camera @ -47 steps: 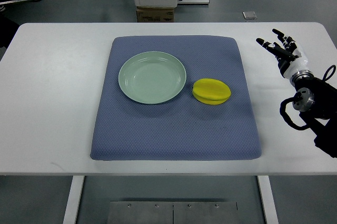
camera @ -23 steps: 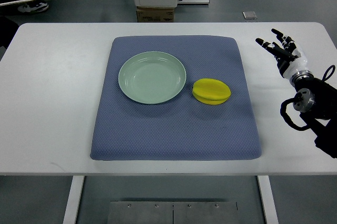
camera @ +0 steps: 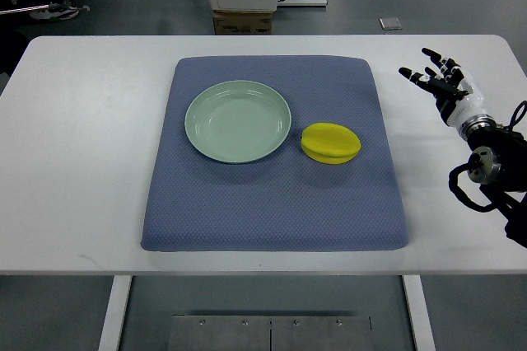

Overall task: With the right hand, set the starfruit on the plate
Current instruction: 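Move the right hand over the yellow starfruit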

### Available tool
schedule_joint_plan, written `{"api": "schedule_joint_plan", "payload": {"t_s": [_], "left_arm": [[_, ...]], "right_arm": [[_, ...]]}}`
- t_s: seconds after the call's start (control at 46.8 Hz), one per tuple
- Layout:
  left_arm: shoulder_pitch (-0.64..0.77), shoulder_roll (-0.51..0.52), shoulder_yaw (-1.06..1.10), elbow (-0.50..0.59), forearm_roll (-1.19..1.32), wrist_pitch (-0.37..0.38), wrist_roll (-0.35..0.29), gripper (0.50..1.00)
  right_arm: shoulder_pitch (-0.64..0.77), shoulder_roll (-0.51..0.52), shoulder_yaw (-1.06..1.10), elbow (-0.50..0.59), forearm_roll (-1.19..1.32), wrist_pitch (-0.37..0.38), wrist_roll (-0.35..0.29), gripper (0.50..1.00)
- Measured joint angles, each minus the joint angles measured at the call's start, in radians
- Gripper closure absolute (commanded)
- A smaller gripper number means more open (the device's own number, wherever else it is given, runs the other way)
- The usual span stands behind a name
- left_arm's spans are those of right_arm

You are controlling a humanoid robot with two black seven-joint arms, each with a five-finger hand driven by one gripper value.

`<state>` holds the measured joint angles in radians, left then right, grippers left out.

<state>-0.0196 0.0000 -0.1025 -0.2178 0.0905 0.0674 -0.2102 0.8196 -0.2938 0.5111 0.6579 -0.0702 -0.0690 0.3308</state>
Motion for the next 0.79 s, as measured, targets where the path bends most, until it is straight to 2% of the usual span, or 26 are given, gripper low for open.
{"api": "schedule_joint_plan", "payload": {"t_s": [0.363, 0.791], "left_arm": [[0.000, 0.000, 0.000, 0.000, 0.000, 0.000, 0.000, 0.500], [0.000, 0.000, 0.000, 0.000, 0.000, 0.000, 0.000, 0.500]], "right_arm": [[0.001, -0.047, -0.007, 0.136, -0.124, 0.009, 0.000, 0.500], [0.004, -0.086, -0.068, 0.228, -0.237, 0.009, 0.013, 0.500]]}}
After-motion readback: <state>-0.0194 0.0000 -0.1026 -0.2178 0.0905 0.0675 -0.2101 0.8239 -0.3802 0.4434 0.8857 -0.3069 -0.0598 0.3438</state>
